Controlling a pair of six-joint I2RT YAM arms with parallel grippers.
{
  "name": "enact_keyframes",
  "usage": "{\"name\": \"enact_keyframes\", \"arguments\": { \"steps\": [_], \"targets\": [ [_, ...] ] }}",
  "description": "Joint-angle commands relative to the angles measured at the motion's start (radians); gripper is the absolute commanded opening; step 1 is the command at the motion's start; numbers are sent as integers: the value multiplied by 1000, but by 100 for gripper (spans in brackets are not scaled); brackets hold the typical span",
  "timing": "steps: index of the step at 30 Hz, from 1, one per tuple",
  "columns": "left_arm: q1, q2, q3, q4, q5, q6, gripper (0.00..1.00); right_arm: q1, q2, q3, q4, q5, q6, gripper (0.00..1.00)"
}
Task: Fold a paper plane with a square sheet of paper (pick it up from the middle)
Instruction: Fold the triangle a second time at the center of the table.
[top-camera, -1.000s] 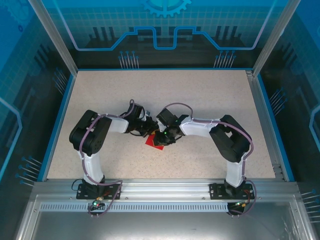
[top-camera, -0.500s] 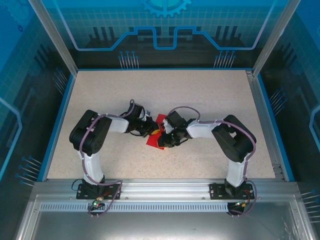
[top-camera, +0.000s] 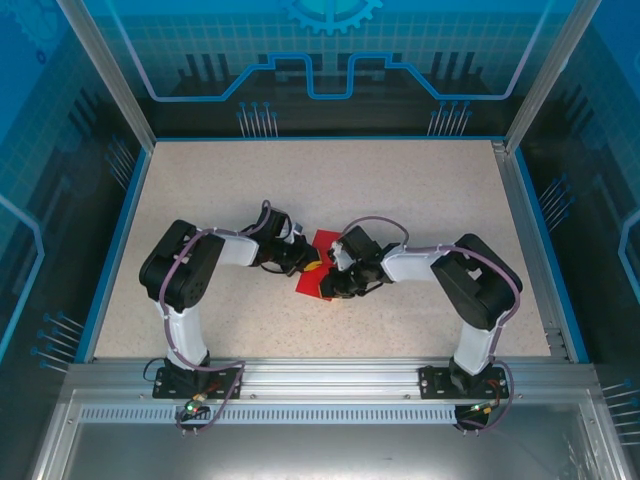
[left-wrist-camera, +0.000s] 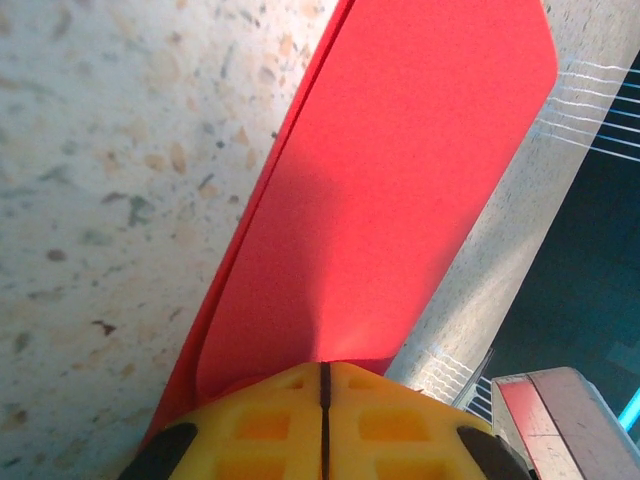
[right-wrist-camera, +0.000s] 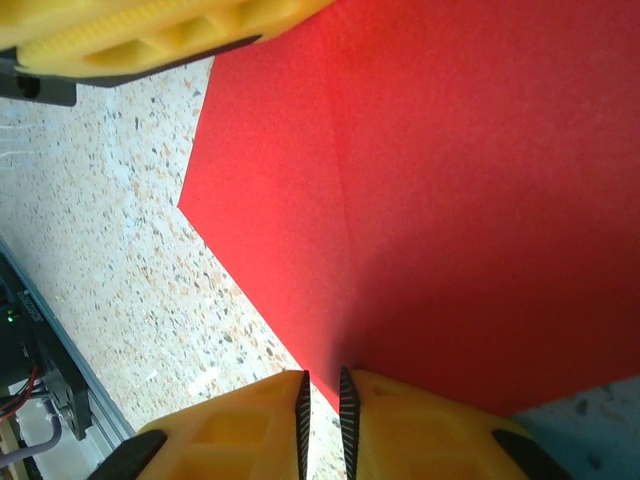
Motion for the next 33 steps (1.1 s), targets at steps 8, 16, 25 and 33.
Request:
{"name": "enact_keyframes", "arguments": {
  "steps": [8, 16, 25, 33],
  "targets": [
    [3, 57, -31, -97, -62, 8, 8, -30, -28, -142, -113, -17, 8, 20],
    [3, 57, -26, -91, -56, 1, 8, -31, -101, -136, -207, 26, -33, 15],
    [2, 51, -19, -93, -56, 5, 8, -18, -184, 10, -216, 74, 16, 14],
    [0, 42, -18, -94, -52, 5, 9, 35, 35, 209, -227, 86, 48, 14]
  ]
}}
